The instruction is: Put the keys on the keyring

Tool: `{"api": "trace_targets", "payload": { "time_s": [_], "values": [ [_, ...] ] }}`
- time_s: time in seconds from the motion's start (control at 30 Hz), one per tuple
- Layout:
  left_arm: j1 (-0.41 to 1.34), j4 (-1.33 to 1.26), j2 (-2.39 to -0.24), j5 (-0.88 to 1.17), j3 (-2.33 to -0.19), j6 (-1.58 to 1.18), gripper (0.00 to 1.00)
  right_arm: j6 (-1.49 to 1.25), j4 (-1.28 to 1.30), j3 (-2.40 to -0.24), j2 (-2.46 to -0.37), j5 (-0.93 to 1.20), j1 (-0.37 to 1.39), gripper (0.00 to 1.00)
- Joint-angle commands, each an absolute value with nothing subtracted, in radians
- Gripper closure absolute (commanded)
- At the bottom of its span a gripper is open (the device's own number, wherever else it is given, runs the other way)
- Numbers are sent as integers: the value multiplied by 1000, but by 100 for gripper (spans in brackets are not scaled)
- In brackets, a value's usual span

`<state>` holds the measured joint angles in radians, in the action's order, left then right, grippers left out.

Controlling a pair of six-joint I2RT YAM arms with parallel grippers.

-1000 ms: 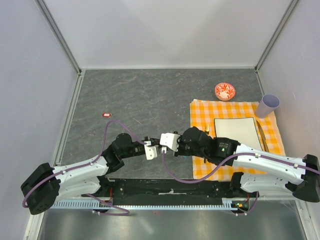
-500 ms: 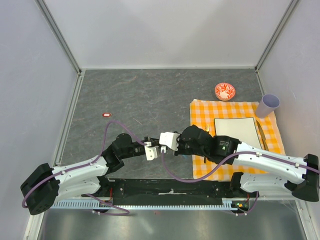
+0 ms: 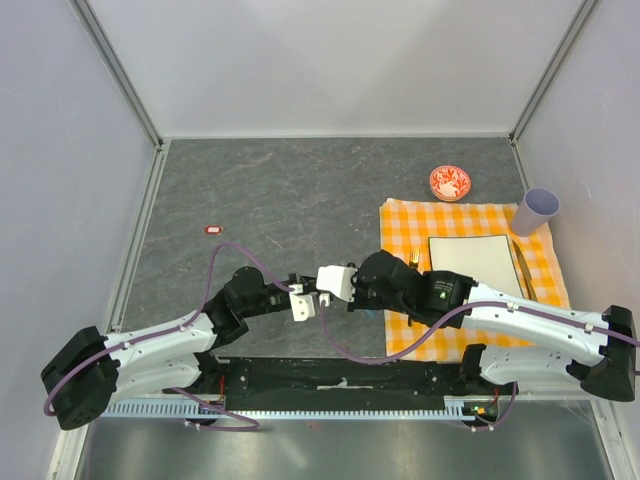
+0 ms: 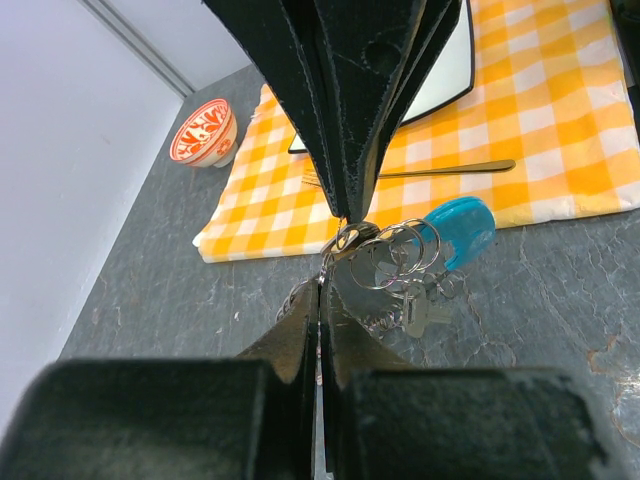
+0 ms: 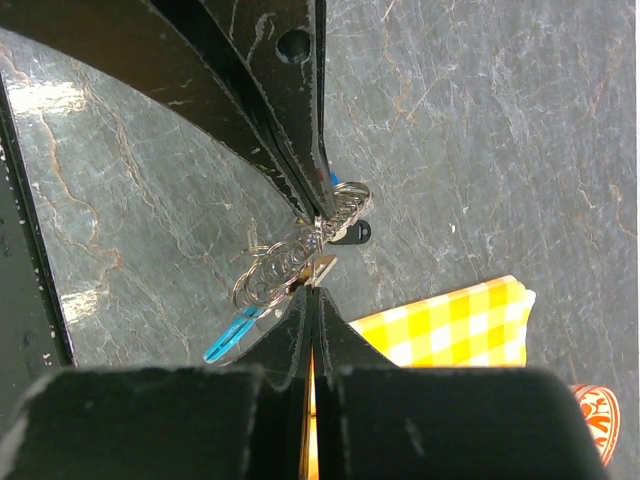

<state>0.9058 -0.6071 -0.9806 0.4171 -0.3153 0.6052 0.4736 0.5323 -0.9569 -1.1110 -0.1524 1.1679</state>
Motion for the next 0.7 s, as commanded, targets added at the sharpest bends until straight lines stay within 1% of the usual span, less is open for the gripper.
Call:
{"api": "trace_targets", "payload": {
  "time_s": [0.0, 0.37, 0.67],
  "values": [
    [914, -637, -973, 414, -341, 652, 98, 485, 491, -992, -1103, -181, 1173, 100],
    [919, -630, -977, 417, -347, 649, 98, 486, 477, -994, -1106, -150, 1173, 100],
    [920, -627, -976, 414, -347, 650, 98, 485, 463, -991, -1097, -176, 1173, 100]
  ]
}}
